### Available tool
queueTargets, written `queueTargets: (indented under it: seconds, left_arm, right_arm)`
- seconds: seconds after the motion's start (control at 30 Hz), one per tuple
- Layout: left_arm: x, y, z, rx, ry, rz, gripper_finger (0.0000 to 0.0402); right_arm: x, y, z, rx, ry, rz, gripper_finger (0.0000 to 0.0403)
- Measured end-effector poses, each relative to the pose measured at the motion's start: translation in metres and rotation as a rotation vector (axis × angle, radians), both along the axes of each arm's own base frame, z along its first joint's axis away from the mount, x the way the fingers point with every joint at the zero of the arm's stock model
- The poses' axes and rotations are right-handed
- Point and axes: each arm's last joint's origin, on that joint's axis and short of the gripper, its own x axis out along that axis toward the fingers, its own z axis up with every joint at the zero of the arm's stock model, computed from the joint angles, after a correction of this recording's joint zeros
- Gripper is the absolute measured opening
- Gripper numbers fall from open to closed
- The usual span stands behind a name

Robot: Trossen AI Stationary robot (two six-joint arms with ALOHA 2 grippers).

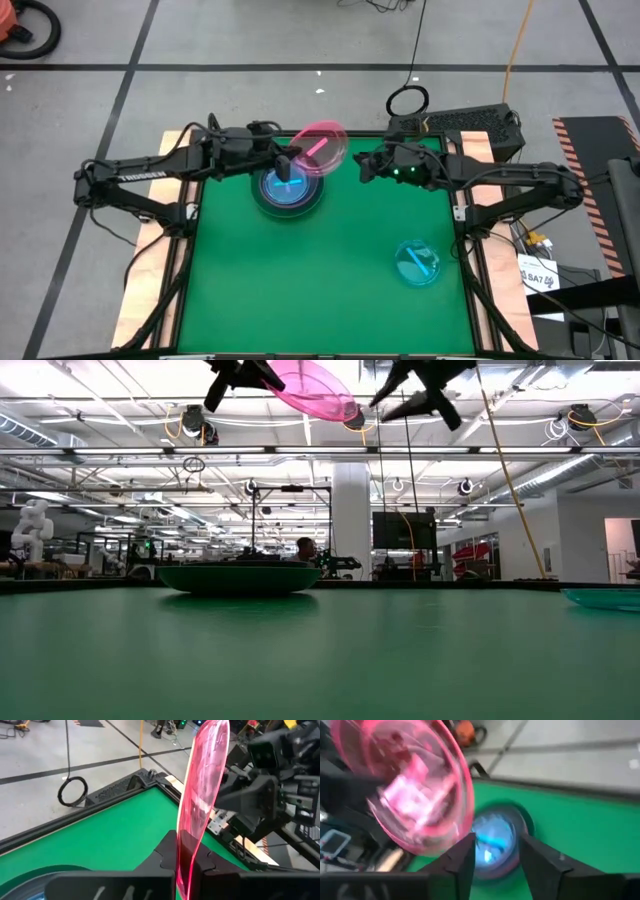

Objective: Stack plastic plates
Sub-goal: Stack the pink plate on the blue plate

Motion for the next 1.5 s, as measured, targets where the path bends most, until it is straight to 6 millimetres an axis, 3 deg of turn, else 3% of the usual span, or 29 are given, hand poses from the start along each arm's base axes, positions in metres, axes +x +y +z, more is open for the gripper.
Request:
queueTargets:
  seconds: [0.2,0.37,0.6,0.73,0.87,1.1,1.5]
  left_arm:
    - [-0.015,0.02,0.001,-0.032,0.025,0.002,0.0007]
    - [-0.04,0.041,-0.004,-0.129,0.118,-0.008,0.0007]
    - [-0.073,0.064,-0.026,-0.327,0.339,0.073,0.0007]
    - [-0.08,0.067,-0.036,-0.401,0.428,0.107,0.0006]
    - [-0.077,0.068,-0.041,-0.456,0.442,0.125,0.0006]
    - [-0.076,0.077,-0.079,-0.641,0.511,0.167,0.0006]
    - [-0.055,0.094,-0.112,-0.711,0.567,0.173,0.0045]
  right_arm:
    - [-0.025,0.004,-0.007,0.148,0.135,0.02,0.0173]
    - [-0.041,0.012,-0.006,0.218,0.199,0.115,0.0174]
    - [-0.049,0.019,-0.001,0.229,0.193,0.172,0.017]
    - [-0.049,0.023,-0.001,0.232,0.194,0.187,0.0169]
    - [-0.047,0.026,-0.003,0.229,0.207,0.203,0.0169]
    - [-0.045,0.027,-0.005,0.208,0.228,0.221,0.0169]
    - [-0.045,0.027,-0.007,0.191,0.259,0.233,0.0169]
